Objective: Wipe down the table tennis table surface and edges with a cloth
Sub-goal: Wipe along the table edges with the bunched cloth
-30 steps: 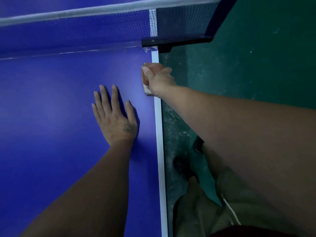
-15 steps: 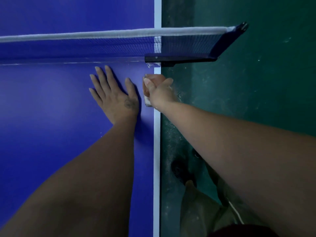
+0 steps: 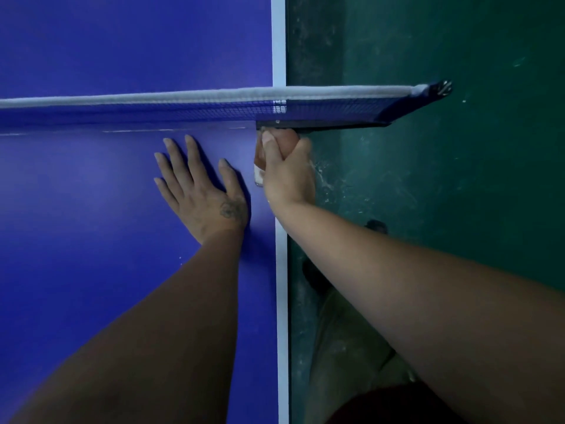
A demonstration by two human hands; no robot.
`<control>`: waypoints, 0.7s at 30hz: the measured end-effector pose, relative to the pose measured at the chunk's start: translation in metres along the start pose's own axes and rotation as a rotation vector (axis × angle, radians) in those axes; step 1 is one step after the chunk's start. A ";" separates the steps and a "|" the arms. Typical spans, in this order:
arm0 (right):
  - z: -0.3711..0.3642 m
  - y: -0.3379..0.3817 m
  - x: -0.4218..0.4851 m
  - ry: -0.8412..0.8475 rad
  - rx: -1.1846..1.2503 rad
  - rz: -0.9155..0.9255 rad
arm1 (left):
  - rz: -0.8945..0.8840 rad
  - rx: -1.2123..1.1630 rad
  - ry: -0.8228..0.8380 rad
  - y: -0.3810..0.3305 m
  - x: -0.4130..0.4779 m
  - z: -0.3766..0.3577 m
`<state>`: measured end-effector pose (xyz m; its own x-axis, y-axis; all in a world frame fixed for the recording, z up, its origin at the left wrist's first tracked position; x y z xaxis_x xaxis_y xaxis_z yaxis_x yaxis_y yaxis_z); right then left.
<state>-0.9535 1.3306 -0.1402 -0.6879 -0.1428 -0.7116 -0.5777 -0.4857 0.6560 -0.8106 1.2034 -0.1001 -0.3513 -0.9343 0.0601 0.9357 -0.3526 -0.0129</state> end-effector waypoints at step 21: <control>0.044 -0.021 0.024 -0.094 0.109 -0.044 | -0.020 0.008 0.017 0.002 0.000 -0.005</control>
<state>-0.9772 1.3751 -0.1603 -0.6959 -0.0395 -0.7171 -0.6491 -0.3926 0.6515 -0.8086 1.2024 -0.1050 -0.3700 -0.9280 0.0438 0.9288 -0.3705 -0.0043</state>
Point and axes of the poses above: each hand's wrist, its own x-axis towards the middle knuckle, its own z-axis out of the back of the hand, y = z × x, the point moved 9 cm from there along x, towards the middle knuckle, and after that the axes turned 9 degrees about x, right-handed, at the moved point
